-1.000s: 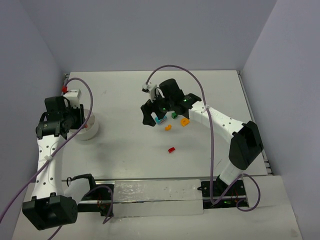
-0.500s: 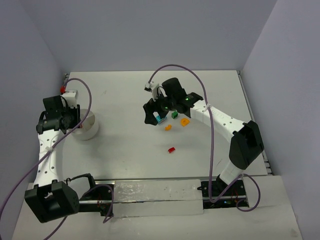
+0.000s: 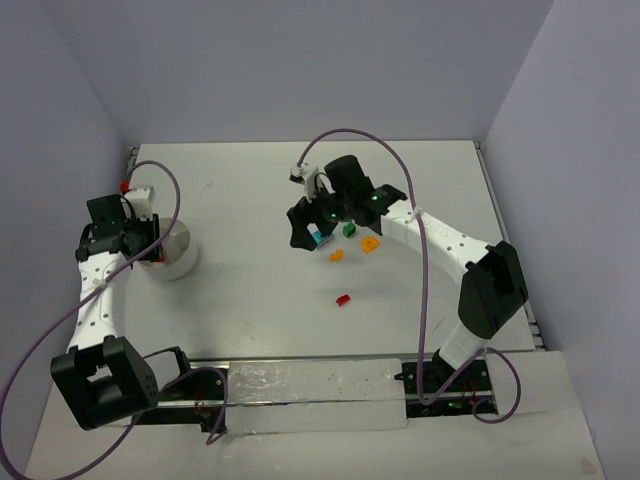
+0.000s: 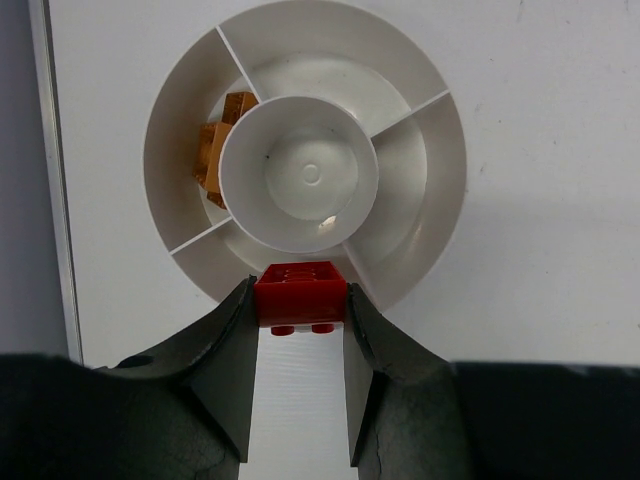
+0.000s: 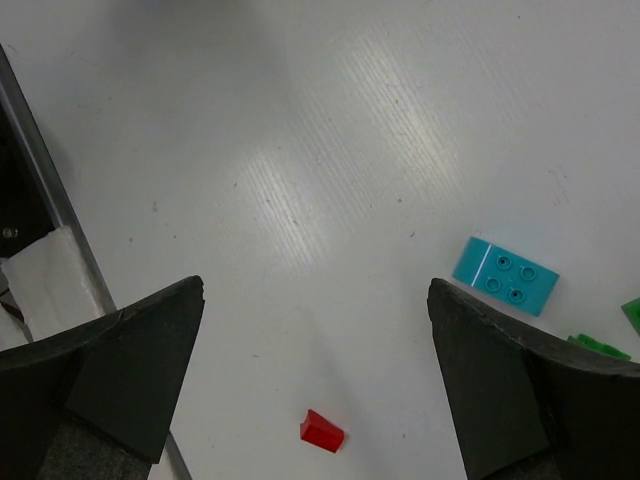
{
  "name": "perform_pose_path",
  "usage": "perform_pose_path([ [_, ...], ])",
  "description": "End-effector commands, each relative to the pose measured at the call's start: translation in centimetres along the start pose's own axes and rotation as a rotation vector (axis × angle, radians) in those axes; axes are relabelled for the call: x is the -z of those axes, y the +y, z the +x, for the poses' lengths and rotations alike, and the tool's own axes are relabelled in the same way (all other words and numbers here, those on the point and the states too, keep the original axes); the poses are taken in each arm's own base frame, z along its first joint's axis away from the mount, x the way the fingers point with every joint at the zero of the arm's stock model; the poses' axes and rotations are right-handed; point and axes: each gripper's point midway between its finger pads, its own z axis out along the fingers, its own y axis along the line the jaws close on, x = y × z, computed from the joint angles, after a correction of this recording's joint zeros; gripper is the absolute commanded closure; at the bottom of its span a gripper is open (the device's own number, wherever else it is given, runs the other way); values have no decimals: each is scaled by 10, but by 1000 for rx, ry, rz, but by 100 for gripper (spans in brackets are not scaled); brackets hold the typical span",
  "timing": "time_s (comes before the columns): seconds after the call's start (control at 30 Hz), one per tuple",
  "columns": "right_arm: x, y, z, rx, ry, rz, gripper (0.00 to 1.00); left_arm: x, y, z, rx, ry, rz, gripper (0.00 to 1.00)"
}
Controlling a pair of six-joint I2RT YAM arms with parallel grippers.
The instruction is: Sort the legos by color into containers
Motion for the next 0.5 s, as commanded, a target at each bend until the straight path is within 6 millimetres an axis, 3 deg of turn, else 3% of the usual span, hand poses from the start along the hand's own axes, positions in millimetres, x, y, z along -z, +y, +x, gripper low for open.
perform_pose_path([
  [0.0, 17, 0, -11, 26, -33, 14, 0, -5, -1, -15, 10, -61, 22, 57],
  [0.27, 25, -7, 12, 43, 15, 49, 0, 3, -1, -22, 10, -69, 30, 29],
  [0.33, 28, -10, 19, 41, 27, 58, 0, 7, 0, -25, 8, -77, 28, 27],
  [0.47, 37, -12, 53, 31, 101, 52, 2, 27, -2, -46, 0, -136, 33, 26],
])
